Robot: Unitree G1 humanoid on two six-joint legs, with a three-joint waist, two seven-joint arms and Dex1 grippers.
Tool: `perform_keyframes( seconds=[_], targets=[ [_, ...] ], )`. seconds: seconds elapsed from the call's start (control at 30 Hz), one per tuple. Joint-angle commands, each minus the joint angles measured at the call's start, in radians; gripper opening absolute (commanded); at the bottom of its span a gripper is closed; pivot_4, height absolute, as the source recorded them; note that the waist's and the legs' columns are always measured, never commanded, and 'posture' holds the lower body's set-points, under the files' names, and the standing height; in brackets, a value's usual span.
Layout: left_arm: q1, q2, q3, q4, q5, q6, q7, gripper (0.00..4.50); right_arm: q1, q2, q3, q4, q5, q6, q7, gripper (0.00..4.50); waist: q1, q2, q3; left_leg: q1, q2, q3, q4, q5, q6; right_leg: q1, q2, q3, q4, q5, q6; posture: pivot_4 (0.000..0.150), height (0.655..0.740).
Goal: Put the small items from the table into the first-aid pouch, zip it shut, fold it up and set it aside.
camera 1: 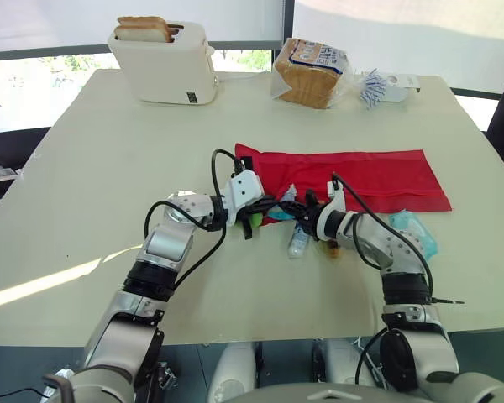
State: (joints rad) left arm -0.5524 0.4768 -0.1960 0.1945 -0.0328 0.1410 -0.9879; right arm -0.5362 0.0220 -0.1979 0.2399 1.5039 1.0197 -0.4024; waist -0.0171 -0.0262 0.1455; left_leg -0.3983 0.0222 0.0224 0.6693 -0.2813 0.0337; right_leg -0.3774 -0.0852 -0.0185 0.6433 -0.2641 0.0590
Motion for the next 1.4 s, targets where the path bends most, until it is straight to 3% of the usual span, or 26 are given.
perform_keyframes(
  seconds=[0.03, 0.17, 0.43, 0.63, 0.9, 1.07, 1.4],
  targets=[
    [-0.017, -0.031, -0.017, -0.015, 0.005, -0.066, 0.024, 0.04, -0.027, 0.044, 0.005, -0.017, 0.040, 0.033, 0.003, 0.00, 0.000, 0.000, 0.000, 0.000, 0.000, 0.000, 0.000, 0.000, 0.000, 0.000, 0.000, 0.000, 0.000, 0.000, 0.000, 0.150, 0.7400],
    [-0.042, -0.072, 0.014, 0.025, 0.006, -0.149, 0.092, 0.04, -0.009, 0.037, 0.008, -0.008, 0.022, 0.075, -0.006, 0.00, 0.003, 0.000, 0.000, 0.000, 0.000, 0.000, 0.000, 0.000, -0.001, 0.000, 0.000, 0.000, 0.000, 0.000, 0.000, 0.150, 0.7400],
    [0.056, -0.045, -0.019, -0.071, -0.040, -0.147, -0.013, 0.04, -0.084, 0.047, -0.067, 0.023, -0.090, -0.088, 0.105, 0.00, -0.001, 0.000, 0.000, 0.000, 0.000, 0.000, 0.000, 0.000, 0.000, 0.000, 0.000, 0.000, 0.000, 0.000, 0.000, 0.150, 0.7400],
    [0.087, -0.035, -0.021, -0.087, -0.026, -0.137, 0.010, 0.04, -0.092, 0.066, -0.078, -0.028, -0.146, -0.129, 0.222, 0.00, 0.000, 0.001, 0.000, 0.000, 0.000, 0.000, 0.000, 0.000, 0.000, 0.000, 0.000, 0.000, 0.000, 0.000, 0.000, 0.150, 0.7400],
    [0.067, -0.048, -0.014, -0.038, -0.014, -0.150, 0.029, 0.04, -0.041, 0.106, -0.056, -0.095, -0.187, -0.110, 0.253, 0.00, 0.001, 0.001, 0.001, 0.000, 0.000, 0.000, -0.001, 0.001, -0.001, 0.000, 0.000, 0.000, 0.000, 0.000, 0.000, 0.150, 0.7400],
    [0.050, -0.050, -0.008, -0.006, -0.012, -0.162, 0.028, 0.00, -0.006, 0.111, -0.030, -0.134, -0.225, -0.083, 0.257, 1.81, 0.001, 0.001, 0.001, 0.000, 0.000, 0.000, -0.001, 0.001, -0.001, 0.000, 0.000, 0.000, 0.000, 0.000, 0.000, 0.150, 0.7400],
    [-0.021, -0.049, 0.051, 0.197, -0.023, -0.217, 0.051, 0.00, 0.044, 0.046, -0.005, -0.185, -0.288, -0.006, 0.282, 1.81, 0.001, 0.002, 0.001, 0.000, 0.000, 0.000, 0.000, 0.000, 0.000, -0.001, 0.000, 0.000, 0.000, 0.000, 0.000, 0.150, 0.7400]
  ],
)
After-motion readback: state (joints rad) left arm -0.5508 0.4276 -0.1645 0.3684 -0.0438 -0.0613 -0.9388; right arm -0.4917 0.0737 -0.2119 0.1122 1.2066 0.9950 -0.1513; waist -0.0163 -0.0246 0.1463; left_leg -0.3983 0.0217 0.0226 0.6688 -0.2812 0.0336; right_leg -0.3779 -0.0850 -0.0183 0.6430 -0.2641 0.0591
